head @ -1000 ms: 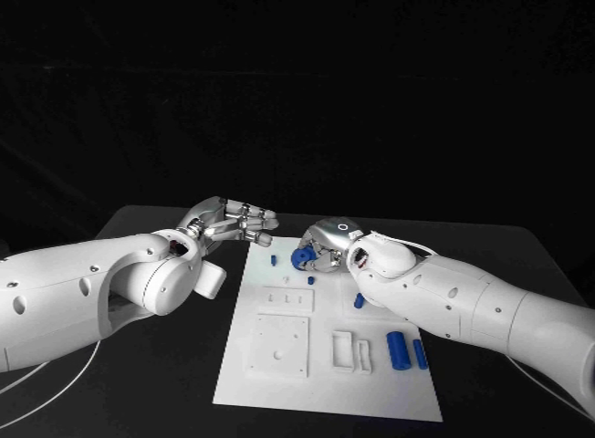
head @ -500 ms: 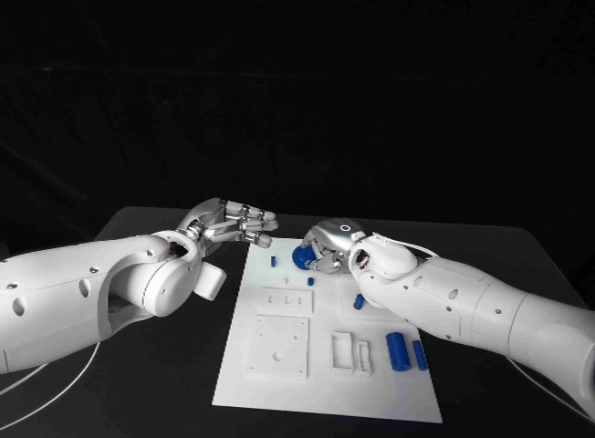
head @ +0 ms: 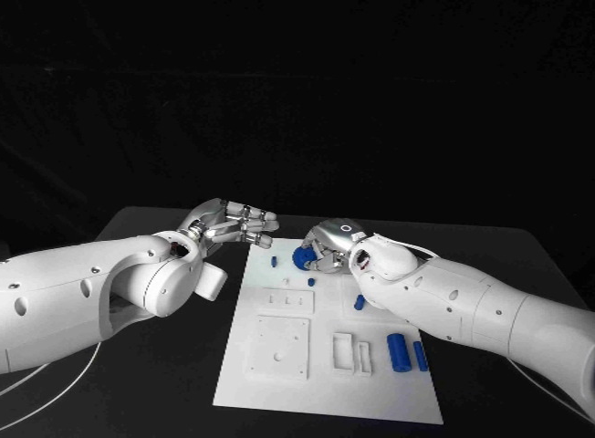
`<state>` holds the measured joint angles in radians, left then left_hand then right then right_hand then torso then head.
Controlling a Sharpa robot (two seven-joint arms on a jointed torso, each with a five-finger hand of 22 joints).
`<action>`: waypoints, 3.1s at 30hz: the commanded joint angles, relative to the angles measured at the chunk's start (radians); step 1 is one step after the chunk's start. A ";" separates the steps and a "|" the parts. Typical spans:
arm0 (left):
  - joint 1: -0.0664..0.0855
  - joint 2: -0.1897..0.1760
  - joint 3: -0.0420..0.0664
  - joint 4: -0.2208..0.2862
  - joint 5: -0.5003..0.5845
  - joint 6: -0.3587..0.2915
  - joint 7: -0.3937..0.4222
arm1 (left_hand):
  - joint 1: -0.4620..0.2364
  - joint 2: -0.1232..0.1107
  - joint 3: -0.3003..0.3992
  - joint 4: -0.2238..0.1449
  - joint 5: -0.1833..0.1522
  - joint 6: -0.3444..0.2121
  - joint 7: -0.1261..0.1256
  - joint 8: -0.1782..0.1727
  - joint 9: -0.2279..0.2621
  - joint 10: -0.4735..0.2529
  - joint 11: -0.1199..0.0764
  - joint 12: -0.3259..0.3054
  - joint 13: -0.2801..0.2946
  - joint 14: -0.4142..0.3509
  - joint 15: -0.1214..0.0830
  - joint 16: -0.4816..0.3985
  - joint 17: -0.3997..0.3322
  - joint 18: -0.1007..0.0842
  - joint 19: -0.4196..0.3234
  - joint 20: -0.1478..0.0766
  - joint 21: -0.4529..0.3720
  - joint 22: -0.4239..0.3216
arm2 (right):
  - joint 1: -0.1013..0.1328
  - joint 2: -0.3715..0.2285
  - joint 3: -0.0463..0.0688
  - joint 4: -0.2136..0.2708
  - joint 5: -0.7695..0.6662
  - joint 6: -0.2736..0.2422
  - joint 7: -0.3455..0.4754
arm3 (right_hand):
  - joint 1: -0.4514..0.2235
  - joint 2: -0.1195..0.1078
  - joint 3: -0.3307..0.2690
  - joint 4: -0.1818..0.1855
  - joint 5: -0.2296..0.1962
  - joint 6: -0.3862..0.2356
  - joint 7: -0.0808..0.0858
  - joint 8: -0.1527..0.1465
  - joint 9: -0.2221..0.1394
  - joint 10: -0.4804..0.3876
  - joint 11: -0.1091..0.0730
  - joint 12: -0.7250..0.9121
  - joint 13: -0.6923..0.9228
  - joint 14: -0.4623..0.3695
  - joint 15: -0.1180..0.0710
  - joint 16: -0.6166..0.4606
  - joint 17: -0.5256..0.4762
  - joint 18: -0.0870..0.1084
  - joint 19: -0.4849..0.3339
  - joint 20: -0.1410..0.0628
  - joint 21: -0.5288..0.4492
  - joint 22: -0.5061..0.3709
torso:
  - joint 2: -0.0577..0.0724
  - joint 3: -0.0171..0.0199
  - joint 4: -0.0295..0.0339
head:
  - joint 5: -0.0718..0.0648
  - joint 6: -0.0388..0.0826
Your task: Assemble the parts on the task board
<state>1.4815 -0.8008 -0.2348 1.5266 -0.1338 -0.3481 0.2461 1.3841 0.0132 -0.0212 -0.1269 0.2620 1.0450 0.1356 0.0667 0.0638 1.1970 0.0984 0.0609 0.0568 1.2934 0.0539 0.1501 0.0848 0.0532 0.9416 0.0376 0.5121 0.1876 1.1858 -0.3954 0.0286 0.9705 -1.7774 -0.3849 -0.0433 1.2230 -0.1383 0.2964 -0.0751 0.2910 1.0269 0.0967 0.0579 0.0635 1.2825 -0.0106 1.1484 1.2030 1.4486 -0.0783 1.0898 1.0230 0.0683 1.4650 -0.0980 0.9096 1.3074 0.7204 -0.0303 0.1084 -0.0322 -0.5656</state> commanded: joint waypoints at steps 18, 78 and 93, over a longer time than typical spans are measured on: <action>0.003 0.006 0.001 -0.003 0.000 0.017 0.008 | -0.024 0.003 -0.010 0.026 0.016 -0.012 0.002 -0.002 0.000 -0.011 0.003 -0.003 0.002 0.004 0.005 -0.005 0.001 0.000 0.011 0.005 -0.009 -0.013 | -0.001 -0.002 0.000 -0.004 0.025 0.029 -0.006 | -0.107 0.008 0.131 0.060 -0.027 -0.041 0.000 0.002 -0.003 -0.005 -0.005 -0.009 0.002 0.000 -0.004 -0.009 0.003 0.017 0.045 -0.002 -0.005 0.111 | 0.000 0.0014 -0.0001 | -0.001 -0.001; 0.003 -0.012 0.000 -0.033 0.000 0.015 0.014 | -0.014 -0.008 0.005 0.045 0.018 -0.010 0.001 -0.002 0.001 -0.011 0.003 -0.002 0.002 0.003 0.005 -0.005 0.002 0.000 0.021 0.004 -0.019 -0.027 | -0.006 -0.245 0.087 0.191 0.338 0.037 0.110 | -0.028 0.017 -0.036 0.026 0.063 0.023 0.011 0.003 -0.002 -0.005 0.013 0.005 0.007 -0.002 0.009 0.000 0.005 0.022 0.040 0.011 0.005 0.113 | -0.010 0.0133 -0.0317 | -0.003 0.011; -0.001 -0.016 -0.004 -0.065 0.000 0.030 0.016 | -0.009 -0.007 0.022 0.040 0.017 -0.003 -0.003 -0.002 0.001 0.037 -0.012 -0.002 0.002 0.006 0.000 -0.004 0.002 -0.004 0.019 -0.001 -0.012 -0.025 | -0.007 -0.395 0.125 0.203 0.474 0.144 0.205 | 0.063 0.051 -0.181 -0.068 0.059 0.027 0.011 0.004 -0.001 -0.019 0.015 -0.009 -0.012 -0.008 0.011 -0.021 -0.010 0.015 0.031 0.010 -0.023 0.107 | -0.023 0.0276 -0.0583 | -0.011 0.008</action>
<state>1.4809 -0.8168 -0.2388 1.4622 -0.1333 -0.3382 0.2485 1.3709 0.0132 -0.0031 -0.0869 0.2738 1.0377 0.1357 0.0667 0.0638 1.2280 0.0854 0.0609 0.0572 1.2934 0.0539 0.1501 0.0854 0.0532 0.9578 0.0392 0.4968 0.1616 1.1797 -0.7875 0.1533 1.1755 -1.3529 -0.2973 0.1152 1.2822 -0.0897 0.1211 -0.1449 0.3477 1.0552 0.1072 0.0577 0.0630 1.2702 0.0023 1.1446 1.1920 1.4413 -0.0710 1.0746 1.0145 0.0775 1.4650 -0.0909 0.8895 1.3073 0.7007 -0.0064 0.0546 -0.0409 -0.5562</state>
